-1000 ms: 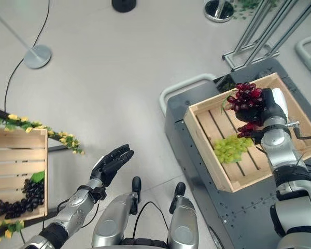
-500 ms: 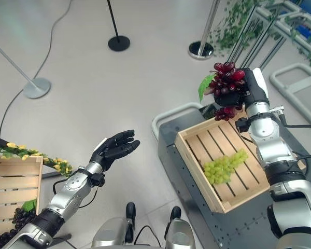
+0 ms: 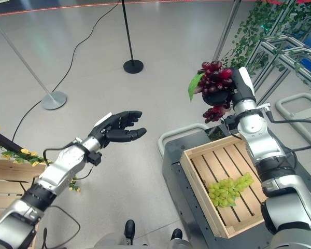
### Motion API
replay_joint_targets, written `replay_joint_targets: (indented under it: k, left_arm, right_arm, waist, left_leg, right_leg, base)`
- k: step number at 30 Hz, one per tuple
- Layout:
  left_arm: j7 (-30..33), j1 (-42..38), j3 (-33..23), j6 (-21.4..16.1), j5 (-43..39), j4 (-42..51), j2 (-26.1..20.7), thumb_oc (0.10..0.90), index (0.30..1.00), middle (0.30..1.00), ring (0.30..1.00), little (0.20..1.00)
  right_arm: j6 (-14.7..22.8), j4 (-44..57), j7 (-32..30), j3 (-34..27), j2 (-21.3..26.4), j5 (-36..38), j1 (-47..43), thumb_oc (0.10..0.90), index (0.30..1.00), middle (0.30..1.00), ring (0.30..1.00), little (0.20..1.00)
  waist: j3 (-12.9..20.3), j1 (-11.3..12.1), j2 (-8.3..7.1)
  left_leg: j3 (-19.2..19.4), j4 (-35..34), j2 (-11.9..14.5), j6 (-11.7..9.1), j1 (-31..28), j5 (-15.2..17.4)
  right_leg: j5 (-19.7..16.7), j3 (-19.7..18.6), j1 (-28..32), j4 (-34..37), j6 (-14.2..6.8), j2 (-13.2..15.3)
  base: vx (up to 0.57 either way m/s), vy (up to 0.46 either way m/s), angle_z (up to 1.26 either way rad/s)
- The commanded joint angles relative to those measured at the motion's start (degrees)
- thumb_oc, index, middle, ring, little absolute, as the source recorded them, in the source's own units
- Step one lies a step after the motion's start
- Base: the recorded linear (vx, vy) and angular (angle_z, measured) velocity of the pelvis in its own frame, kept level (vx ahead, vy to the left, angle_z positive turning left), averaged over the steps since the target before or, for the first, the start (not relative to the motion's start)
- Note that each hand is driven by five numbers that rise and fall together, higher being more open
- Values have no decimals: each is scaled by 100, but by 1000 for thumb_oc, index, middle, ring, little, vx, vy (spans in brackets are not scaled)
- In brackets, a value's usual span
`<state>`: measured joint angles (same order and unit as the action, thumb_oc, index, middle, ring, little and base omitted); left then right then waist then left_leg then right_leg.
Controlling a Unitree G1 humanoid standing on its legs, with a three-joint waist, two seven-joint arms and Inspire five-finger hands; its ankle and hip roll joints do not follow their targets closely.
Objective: Pick up the fruits from the basket on one side to the basket on the other side
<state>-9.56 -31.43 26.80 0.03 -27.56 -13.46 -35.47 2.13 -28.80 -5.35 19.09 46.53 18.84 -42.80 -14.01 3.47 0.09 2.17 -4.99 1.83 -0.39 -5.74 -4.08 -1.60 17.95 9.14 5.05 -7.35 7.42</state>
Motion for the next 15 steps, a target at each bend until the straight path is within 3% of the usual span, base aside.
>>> replay_joint_targets:
  k: [1,4,7,8,10,15]
  left_arm:
    - [-57,-788,237,-375,-139,-51,-130,800,900,900,900,900]
    - [-137,-1071,248,-328,-246,-89,-133,800,900,900,900,900]
    - [-279,-1274,291,-307,-428,-221,-24,800,900,900,900,900]
    - [-497,-1323,406,-405,-491,-321,90,800,900,900,900,900]
    - [-658,-1359,520,-452,-551,-384,172,800,900,900,900,900]
    - [-613,-1296,565,-399,-535,-426,372,800,900,900,900,900]
  right_arm:
    - [386,280,-51,366,9,356,-1154,400,300,300,300,300]
    - [305,271,-4,471,-115,404,-1263,400,300,300,300,300]
    - [154,349,-17,529,-191,543,-1301,400,300,300,300,300]
    - [53,470,-89,513,-102,647,-1192,400,300,300,300,300]
    - [1,569,-111,463,-28,697,-1090,400,300,300,300,300]
    - [-40,580,331,481,-279,877,-1292,400,300,300,300,300]
  waist:
    - [1062,146,-142]
    - [1100,189,-151]
    - [1127,117,-172]
    - [1160,-23,-183]
    - [1182,-105,-209]
    - [1131,-49,-242]
  left_leg:
    - [-13,-1,94,-265,76,212]
    - [-189,-1,22,-224,101,222]
    - [-496,-1,-53,-150,126,233]
    - [-771,-1,-123,-80,161,226]
    - [-937,-1,-163,-61,185,216]
    - [-851,-1,10,-230,244,109]
  right_leg:
    - [-42,-283,-95,-222,81,170]
    - [22,-381,-95,-259,93,138]
    - [184,-823,-181,-410,197,-45]
    - [296,-1340,-274,-502,344,-319]
    - [355,-1559,-321,-550,424,-467]
    - [392,-1339,-225,-493,483,-551]
  base:
    - [12,7,19]
    - [11,-5,13]
    - [24,-48,43]
    - [41,-67,84]
    - [30,-93,127]
    - [-26,-146,64]
